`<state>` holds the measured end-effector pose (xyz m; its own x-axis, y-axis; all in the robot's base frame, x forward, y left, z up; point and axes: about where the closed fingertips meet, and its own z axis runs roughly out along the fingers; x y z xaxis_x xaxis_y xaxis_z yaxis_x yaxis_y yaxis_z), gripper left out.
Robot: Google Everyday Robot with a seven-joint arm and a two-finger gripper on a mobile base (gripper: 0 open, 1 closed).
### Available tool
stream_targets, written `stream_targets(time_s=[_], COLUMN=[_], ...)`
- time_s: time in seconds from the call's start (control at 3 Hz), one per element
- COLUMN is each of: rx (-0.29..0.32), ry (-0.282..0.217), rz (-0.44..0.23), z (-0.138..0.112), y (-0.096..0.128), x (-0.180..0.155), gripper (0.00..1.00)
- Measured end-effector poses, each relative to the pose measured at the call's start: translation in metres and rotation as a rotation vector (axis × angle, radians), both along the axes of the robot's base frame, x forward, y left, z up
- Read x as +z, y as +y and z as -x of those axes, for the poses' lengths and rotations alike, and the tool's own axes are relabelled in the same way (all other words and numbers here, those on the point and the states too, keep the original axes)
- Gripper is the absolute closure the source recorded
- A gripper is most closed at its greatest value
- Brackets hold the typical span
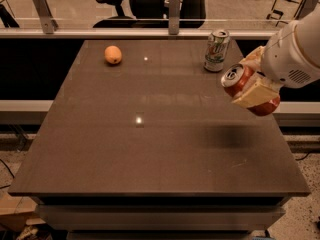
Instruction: Knock coke can over
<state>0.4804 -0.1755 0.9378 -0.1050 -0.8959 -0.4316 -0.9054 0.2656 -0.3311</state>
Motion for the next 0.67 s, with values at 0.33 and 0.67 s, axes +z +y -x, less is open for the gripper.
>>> stream_targets(time_s=[0.33, 0.67], rx=[-0.015, -0.035], ry=[0.002, 0.016], rz=[0.072, 0.134], z=[-0.001, -0.0076], y=[-0.0029, -0.0096], x=[0.0014, 0.0008], gripper=[1.0, 1.0])
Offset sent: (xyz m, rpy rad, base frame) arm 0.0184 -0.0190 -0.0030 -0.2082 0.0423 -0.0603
